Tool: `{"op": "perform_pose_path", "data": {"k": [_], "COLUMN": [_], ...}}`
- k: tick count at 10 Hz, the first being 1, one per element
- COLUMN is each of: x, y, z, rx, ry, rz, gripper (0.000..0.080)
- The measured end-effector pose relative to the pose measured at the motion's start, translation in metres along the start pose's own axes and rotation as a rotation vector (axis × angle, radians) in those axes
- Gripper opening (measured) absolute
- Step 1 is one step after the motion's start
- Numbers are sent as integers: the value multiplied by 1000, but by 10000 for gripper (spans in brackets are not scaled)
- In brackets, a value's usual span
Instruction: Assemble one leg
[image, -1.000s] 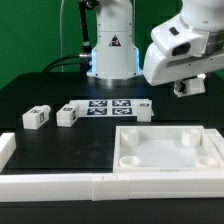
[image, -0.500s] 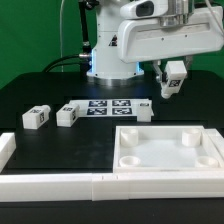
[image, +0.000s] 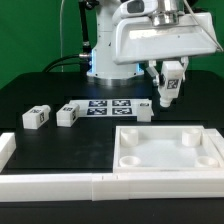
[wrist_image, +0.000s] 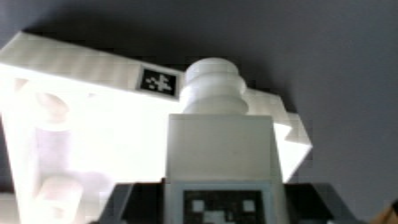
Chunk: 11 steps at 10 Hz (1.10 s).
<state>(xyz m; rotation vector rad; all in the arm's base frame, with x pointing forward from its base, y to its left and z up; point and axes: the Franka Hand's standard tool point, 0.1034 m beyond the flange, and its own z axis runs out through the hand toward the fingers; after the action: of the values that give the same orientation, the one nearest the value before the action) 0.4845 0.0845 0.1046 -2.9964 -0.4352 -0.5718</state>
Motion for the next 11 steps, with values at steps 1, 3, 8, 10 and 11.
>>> {"op": "perform_pose_path", "data": {"k": [1,3,8,10,11], "x": [22,11,48,94,109], "y": [7,3,0,0,3], "z": [8,8,19,37,46], "rx": [5,4,25,44,51], "ry": [11,9,18,52,60], "rz": [-15,-17,-20,-47,-82], "gripper": [287,287,287,287,287]}}
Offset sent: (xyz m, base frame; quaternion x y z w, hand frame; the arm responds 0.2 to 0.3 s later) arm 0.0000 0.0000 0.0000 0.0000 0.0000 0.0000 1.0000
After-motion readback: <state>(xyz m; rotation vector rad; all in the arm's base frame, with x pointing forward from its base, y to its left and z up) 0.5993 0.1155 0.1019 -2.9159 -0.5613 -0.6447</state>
